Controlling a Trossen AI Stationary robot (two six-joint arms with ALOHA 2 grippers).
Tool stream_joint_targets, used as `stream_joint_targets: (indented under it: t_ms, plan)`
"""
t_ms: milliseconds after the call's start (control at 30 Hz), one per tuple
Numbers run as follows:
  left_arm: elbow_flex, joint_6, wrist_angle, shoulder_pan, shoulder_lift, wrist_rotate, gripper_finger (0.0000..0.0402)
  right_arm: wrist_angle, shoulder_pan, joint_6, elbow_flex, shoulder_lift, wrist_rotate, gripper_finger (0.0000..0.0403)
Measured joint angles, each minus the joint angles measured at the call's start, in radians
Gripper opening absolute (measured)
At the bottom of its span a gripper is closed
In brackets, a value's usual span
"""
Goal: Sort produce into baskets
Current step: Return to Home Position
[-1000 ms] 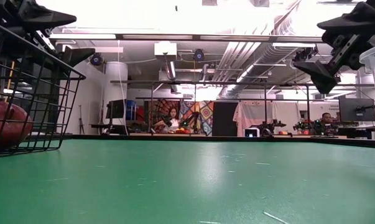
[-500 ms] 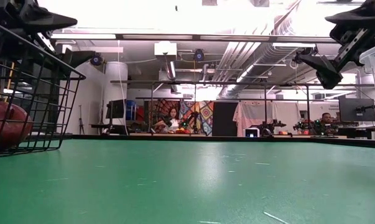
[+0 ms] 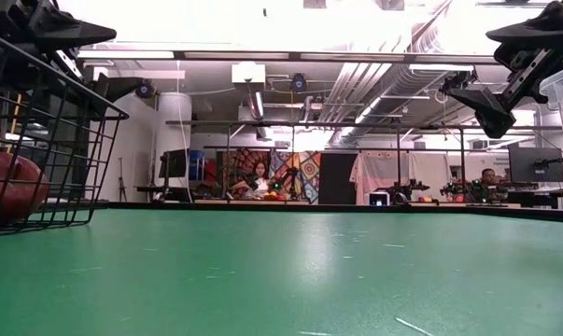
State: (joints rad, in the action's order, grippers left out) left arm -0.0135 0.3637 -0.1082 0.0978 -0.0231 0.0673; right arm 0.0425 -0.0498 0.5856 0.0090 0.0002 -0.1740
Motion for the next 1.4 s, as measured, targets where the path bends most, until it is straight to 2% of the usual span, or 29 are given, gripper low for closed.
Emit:
stream_joint_targets:
  t_ms: [267, 567, 667, 767, 833, 1400]
  plan:
    - [0.000, 0.000, 0.000, 0.000, 0.000, 0.000, 0.0365, 0.000, 0.010, 0.000, 0.000, 0.000, 0.002, 0.0360]
    - [0.000, 0.000, 0.000, 0.000, 0.000, 0.000, 0.0365, -0.001, 0.148, -0.028, 0.000, 0.000, 0.013, 0.0360]
    - [0.000, 0.000, 0.000, 0.000, 0.000, 0.000, 0.0365, -0.008, 0.161, -0.195, 0.000, 0.000, 0.055, 0.0360]
    - [0.000, 0.000, 0.000, 0.000, 0.000, 0.000, 0.0365, -0.025, 0.159, -0.458, 0.000, 0.000, 0.166, 0.0360]
    - [0.000, 0.000, 0.000, 0.000, 0.000, 0.000, 0.0365, -0.024, 0.147, -0.572, 0.000, 0.000, 0.202, 0.0360]
    - [0.000, 0.000, 0.000, 0.000, 0.000, 0.000, 0.0365, -0.023, 0.108, -0.585, 0.000, 0.002, 0.202, 0.0360]
